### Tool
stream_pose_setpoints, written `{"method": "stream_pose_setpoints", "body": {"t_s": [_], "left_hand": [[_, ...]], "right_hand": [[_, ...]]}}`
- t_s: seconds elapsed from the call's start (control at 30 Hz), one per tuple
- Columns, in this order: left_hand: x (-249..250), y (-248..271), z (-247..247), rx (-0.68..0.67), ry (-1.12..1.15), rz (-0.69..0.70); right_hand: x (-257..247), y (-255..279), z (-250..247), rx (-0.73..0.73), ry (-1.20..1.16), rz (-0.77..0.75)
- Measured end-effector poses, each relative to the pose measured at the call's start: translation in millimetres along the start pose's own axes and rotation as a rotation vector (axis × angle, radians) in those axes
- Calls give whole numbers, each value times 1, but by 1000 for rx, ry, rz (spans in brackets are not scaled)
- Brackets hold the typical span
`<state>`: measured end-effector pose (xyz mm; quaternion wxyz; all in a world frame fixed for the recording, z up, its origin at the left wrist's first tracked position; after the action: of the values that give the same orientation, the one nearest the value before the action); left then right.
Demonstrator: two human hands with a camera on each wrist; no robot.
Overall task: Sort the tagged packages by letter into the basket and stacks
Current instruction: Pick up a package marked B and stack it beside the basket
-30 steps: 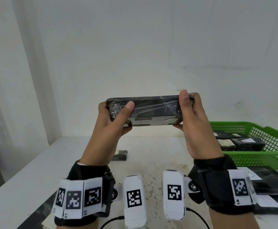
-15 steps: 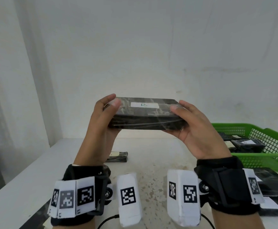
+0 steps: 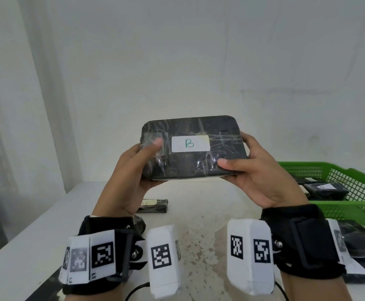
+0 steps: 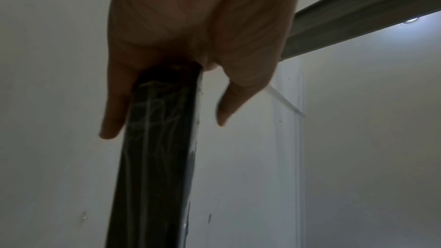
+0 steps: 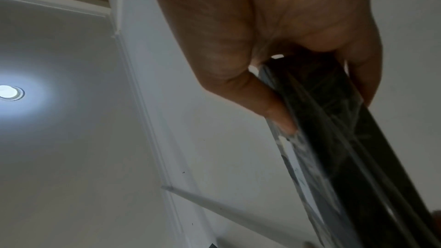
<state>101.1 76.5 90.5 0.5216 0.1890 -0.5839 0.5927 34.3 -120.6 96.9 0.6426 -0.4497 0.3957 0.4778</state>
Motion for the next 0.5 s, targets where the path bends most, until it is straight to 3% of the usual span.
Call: {"method": "stream_pose_setpoints", "body": {"t_s": [0.13,0.27,0.37,0.5], "left_hand": [[-1,-2,-6,64,-30,25],[1,-2,-4,31,-23,31],[-2,-2,0,-5,-16,-21],[-3,-1,-2,102,-46,0]], "right_hand": [[4,-1,4,5,21,22],[9,-5,-4,130,55,15],[9,-5,-6,132,104,10],[6,-4,-3,121,151,13]]}}
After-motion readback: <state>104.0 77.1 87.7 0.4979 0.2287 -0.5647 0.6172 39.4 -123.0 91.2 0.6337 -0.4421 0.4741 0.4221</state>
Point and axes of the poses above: each hand's wrist, its own y-axis away from the middle knuckle, its own z-axis out of the palm, x = y × z, the point moved 7 cm from there along -y, towards the middle knuckle, and after that the axes turned 9 degrees about z, right-handed, at the moved point
